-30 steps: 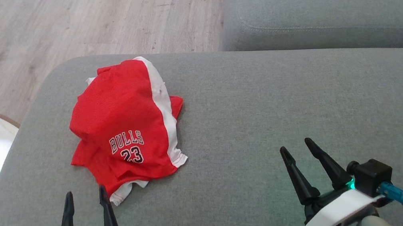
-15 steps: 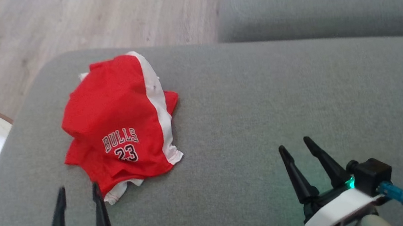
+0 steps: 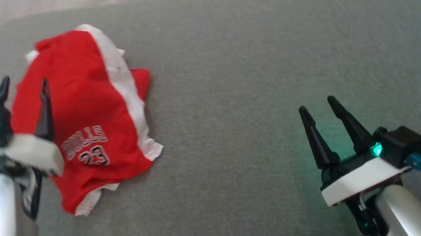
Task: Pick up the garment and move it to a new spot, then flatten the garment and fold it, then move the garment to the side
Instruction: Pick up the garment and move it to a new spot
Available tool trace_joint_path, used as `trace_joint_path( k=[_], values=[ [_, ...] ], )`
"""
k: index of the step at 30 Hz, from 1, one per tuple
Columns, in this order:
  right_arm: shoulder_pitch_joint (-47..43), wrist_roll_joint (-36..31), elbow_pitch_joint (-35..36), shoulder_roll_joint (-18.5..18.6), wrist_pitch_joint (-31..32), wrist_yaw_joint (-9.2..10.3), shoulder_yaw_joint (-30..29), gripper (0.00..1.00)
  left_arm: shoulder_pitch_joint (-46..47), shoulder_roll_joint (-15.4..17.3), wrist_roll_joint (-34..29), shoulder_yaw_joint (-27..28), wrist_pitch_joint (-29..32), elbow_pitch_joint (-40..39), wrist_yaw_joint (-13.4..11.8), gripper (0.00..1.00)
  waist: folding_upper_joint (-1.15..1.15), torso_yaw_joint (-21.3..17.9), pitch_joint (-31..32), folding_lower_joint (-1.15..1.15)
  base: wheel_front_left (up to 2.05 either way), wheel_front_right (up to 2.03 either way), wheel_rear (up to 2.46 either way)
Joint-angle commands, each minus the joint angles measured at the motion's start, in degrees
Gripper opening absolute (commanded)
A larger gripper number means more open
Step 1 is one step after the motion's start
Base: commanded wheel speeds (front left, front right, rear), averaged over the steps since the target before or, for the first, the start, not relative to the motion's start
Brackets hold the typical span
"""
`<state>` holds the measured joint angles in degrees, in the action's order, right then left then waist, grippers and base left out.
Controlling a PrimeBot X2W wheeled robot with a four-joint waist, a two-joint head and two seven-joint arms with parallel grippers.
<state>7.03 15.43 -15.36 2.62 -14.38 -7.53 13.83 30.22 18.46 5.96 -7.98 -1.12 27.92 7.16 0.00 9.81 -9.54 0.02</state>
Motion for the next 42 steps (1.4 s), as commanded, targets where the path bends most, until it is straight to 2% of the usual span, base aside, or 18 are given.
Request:
trace_joint_path(
  k=[1,8,13,14,15,16,25,30,36,42],
  values=[
    [2.0,-0.5,2.0,0.3,-0.6,0.04,1.0,1.0,3.5,2.9,1.4,1.2,1.1,0.0,0.2,1.0,0.0,-2.5,-2.5,-0.02,0.0,0.0,0.0],
    [3.6,-0.3,2.5,0.3,-0.6,0.04,0.5,1.0,10.3,8.6,10.3,-10.0,4.9,8.2,0.3,1.0,0.0,-5.5,-5.6,-0.02,0.0,0.0,0.0],
    [4.2,-0.3,2.6,0.3,-0.6,0.04,0.1,1.0,12.2,10.7,16.0,-15.7,5.6,12.6,0.3,1.0,0.0,-6.5,-6.4,-0.02,0.0,0.0,0.0],
    [4.3,-0.3,2.6,0.3,-0.6,0.04,0.1,1.0,12.5,10.9,17.1,-16.5,5.7,13.3,0.3,0.83,0.0,-6.5,-6.4,-0.02,0.0,0.0,0.0],
    [4.4,-0.3,2.6,0.3,-0.6,0.04,0.1,1.0,12.8,11.2,18.0,-17.2,5.5,13.9,0.3,0.2,0.0,-6.6,-6.4,-0.02,0.0,0.0,0.0],
    [4.4,-0.3,2.6,0.3,-0.6,0.04,0.1,1.0,13.1,11.5,18.7,-17.9,5.1,14.3,0.3,0.0,0.0,-6.7,-6.4,-0.02,0.0,0.0,0.0],
    [3.8,-0.2,2.0,0.3,-0.6,0.04,0.3,1.0,16.9,12.8,20.4,-18.3,-4.2,15.0,0.3,0.0,0.0,-6.1,-3.8,-0.02,0.0,0.0,0.0],
    [3.2,0.3,1.5,0.3,-0.6,0.04,0.4,1.0,17.4,13.5,20.6,-17.5,-7.0,12.0,-0.7,0.0,0.0,-5.7,-1.3,-0.02,0.0,0.0,0.0],
    [2.1,0.9,1.0,0.3,-0.6,0.04,0.8,1.0,15.6,13.7,21.4,-16.2,-7.8,4.4,-3.6,0.0,0.0,-5.4,1.5,-0.02,0.0,0.0,0.0],
    [2.1,1.3,1.2,0.3,-0.6,0.04,1.1,1.0,12.7,13.0,22.0,-17.2,-5.6,-4.2,-4.9,0.0,0.0,-6.2,2.6,-0.02,0.0,0.0,0.0]
  ],
)
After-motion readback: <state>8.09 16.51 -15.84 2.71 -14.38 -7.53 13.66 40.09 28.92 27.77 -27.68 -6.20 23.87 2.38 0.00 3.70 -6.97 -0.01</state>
